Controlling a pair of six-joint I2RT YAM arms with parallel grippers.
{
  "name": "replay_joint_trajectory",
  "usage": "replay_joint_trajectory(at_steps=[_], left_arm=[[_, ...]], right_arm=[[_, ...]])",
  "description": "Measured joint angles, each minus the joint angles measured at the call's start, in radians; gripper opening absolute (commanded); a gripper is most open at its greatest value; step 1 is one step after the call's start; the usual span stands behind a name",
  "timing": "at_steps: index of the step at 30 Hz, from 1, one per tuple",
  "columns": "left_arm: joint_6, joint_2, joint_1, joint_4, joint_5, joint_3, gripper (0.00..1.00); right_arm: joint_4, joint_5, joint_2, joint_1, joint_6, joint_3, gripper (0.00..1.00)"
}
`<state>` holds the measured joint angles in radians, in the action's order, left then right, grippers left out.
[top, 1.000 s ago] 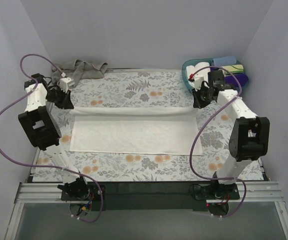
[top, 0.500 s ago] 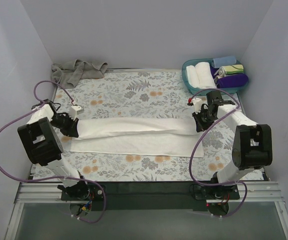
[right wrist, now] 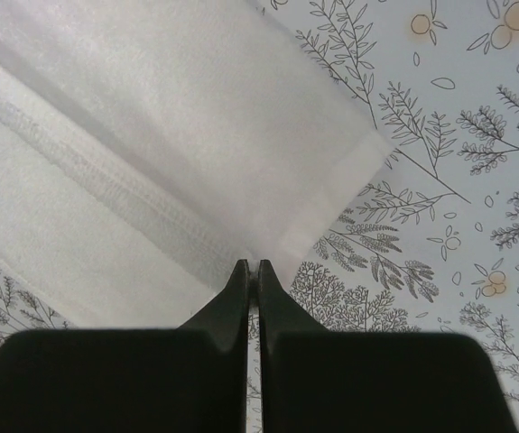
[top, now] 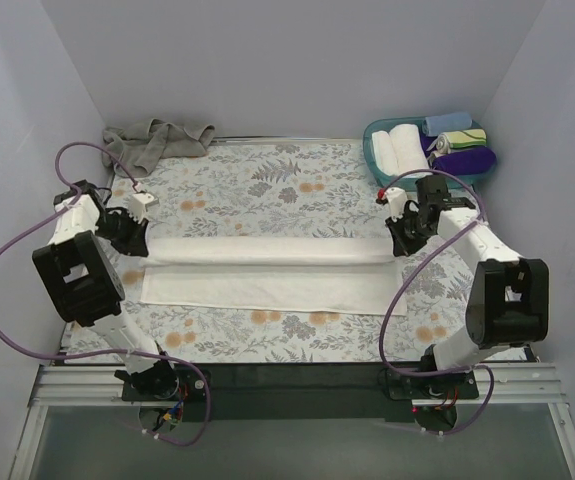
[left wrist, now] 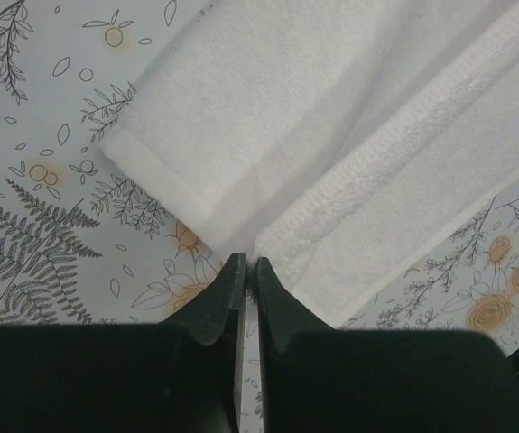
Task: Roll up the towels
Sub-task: Fold the towel
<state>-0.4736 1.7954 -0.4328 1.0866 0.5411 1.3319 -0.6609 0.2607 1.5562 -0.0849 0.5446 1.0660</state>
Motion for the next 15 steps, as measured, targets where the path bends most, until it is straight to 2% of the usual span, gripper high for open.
replay_joint_trajectory(at_steps=[7, 15], left_arm=[[-0.082, -0.029, -0.026, 0.103, -0.008, 0.018, 0.00], [-0.123, -0.037, -0.059, 0.102, -0.045, -0.103, 0.00]], right_arm=[[-0.025, 0.017, -0.136, 0.000, 0.031, -0.058, 0.01], [-0.041, 0.018, -0.158, 0.000, 0.061, -0.223, 0.01]])
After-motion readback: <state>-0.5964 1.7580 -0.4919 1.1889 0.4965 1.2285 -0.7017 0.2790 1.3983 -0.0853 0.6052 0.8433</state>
